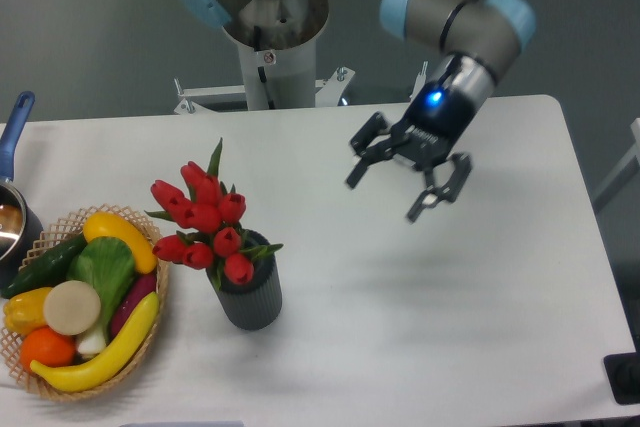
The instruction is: Insert the flowers into the vase
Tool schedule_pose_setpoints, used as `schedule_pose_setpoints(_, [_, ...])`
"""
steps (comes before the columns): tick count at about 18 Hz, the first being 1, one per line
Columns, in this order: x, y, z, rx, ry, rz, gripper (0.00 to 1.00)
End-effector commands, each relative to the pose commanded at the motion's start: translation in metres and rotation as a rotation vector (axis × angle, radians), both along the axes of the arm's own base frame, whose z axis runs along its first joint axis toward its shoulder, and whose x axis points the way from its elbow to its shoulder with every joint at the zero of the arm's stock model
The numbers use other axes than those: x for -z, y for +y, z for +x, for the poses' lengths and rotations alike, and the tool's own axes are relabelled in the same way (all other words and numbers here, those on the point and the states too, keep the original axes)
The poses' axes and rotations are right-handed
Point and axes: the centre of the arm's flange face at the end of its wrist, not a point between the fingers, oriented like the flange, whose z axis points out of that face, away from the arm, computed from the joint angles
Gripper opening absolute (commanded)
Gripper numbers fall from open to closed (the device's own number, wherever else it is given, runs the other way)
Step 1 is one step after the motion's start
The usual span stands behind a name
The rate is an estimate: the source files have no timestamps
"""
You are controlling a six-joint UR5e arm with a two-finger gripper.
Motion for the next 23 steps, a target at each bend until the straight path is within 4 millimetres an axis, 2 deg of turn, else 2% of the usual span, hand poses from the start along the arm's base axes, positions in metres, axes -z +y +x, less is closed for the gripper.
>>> schedule_pose_setpoints(4, [-0.049,-0.002,-0.021,-0.119,-0.011,-0.066,1.00])
schedule_pose_setpoints(6, [-0.059,-0.015,-0.035,-0.193,0.033,-0.159,1.00])
schedule_pose_setpoints(9, [-0.076,-0.024,-0.029,-0.250,0.115,-0.264,1.00])
schedule_pose_setpoints(13, [-0.083,-0.035,-0.023,-0.296,0.189,-0.417,1.00])
schedule_pose_setpoints(17, [-0.085,-0.047,-0.018,-0.218,0.301,-0.597,1.00])
schedule_pose_setpoints(20, [-0.081,-0.052,-0.017,-0.117,0.356,-0.655,1.00])
schedule_pose_setpoints(23, [-0.079,-0.056,-0.015,-0.092,0.373,-0.666,1.00])
